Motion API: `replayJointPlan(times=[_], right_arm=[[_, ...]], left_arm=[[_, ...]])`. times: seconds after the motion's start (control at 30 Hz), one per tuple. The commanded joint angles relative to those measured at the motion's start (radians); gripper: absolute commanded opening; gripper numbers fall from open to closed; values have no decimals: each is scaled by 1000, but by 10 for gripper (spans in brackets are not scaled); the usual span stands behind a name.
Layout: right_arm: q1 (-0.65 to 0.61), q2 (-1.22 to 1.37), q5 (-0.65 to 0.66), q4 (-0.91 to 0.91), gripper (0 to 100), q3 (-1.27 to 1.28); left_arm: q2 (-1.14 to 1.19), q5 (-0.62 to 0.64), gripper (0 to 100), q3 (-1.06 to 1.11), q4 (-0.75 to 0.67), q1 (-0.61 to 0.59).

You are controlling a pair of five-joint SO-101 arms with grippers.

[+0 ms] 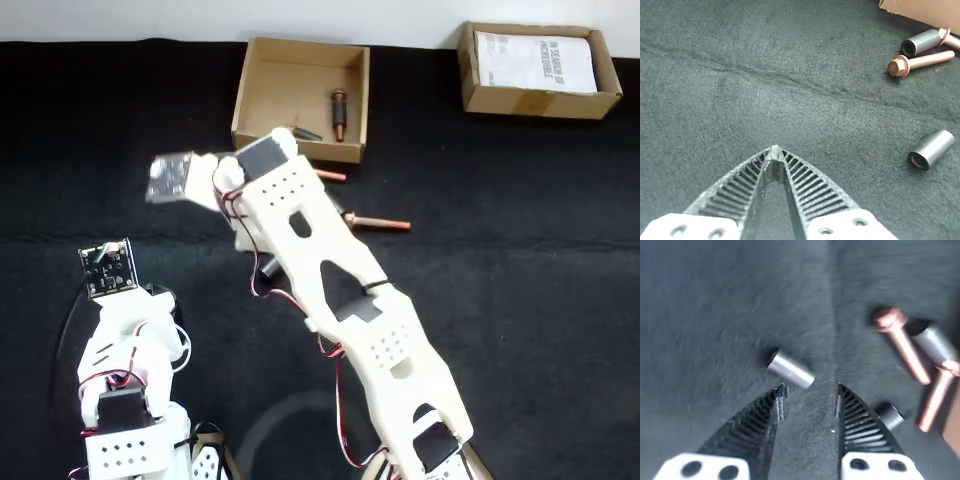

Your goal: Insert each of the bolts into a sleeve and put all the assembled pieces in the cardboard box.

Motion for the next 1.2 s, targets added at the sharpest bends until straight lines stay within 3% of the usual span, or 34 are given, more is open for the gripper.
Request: replayJointPlan(times=[0.0,0.17,0.43,1.17], right_arm=[[-2,-85,127,10,140,70],[-5,-85,261,10,140,193],[-1,-81,322,8,140,239],[-13,-151,356,7,142,179]], left_arm=[[-7,-2,24,16,5,-12],[-7,-2,26,16,5,-13],[-7,-3,26,16,2,-59],[-7,-3,27,16,5,-67]])
